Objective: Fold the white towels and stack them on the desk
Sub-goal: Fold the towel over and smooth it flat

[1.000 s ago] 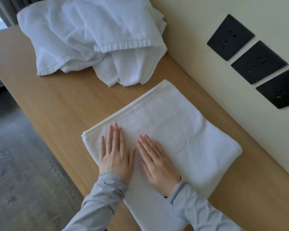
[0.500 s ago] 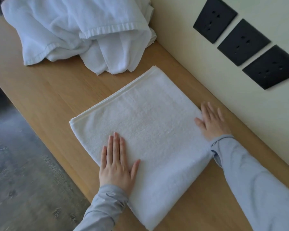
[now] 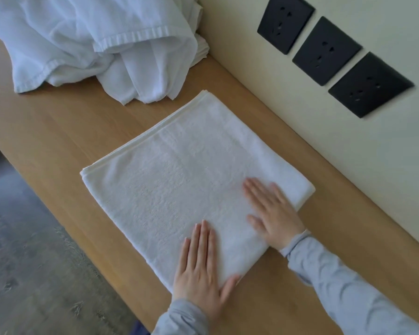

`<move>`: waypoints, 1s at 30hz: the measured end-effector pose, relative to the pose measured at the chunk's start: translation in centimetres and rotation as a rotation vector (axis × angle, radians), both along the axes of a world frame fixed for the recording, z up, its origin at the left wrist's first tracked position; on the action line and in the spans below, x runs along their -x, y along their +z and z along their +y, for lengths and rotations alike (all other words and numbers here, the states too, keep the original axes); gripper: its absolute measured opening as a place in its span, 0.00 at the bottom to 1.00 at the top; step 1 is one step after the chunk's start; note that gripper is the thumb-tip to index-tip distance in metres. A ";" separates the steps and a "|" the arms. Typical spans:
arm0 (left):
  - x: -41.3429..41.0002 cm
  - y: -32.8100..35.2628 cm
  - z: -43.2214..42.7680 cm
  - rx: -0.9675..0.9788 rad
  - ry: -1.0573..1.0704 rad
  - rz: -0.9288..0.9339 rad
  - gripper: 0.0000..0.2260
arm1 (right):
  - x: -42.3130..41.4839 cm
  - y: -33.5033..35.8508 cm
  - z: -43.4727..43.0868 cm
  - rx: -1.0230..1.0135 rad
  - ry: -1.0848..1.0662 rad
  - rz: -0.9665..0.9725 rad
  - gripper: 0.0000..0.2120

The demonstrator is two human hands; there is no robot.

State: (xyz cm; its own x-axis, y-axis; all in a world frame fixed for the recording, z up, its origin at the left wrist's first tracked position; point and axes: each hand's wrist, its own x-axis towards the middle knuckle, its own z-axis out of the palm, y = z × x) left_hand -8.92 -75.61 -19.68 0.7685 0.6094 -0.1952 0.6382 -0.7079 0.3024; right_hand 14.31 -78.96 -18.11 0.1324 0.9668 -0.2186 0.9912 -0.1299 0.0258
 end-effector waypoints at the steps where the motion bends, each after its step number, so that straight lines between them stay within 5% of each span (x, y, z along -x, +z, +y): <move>1: -0.1 -0.2 -0.1 0.005 0.004 0.003 0.40 | -1.6 0.1 -0.1 0.025 -0.052 -0.022 0.30; 7: -0.5 -0.3 -0.6 -0.011 0.026 -0.015 0.40 | -7.6 0.4 -0.4 0.094 -0.269 -0.062 0.32; 10: -0.5 0.8 -0.1 0.031 0.031 -0.037 0.39 | -9.3 1.5 0.4 0.081 -0.478 0.067 0.30; 13: 0.1 2.2 0.7 0.099 0.085 -0.283 0.33 | -8.8 2.5 2.6 -0.148 -0.600 0.307 0.29; 16: 1.4 3.9 3.2 0.240 0.578 -0.563 0.27 | -8.4 2.8 6.1 -0.182 -0.668 0.391 0.28; 20: 2.6 5.3 7.9 0.669 1.400 -0.576 0.33 | -8.6 2.1 10.5 -0.017 -0.829 0.587 0.34; 26: 2.5 4.8 11.6 1.066 1.588 -0.556 0.22 | -9.2 1.6 13.1 0.089 -0.926 0.561 0.37; 30: 2.1 4.2 12.5 1.085 1.553 -0.521 0.18 | -8.7 1.5 13.5 0.095 -0.899 0.526 0.25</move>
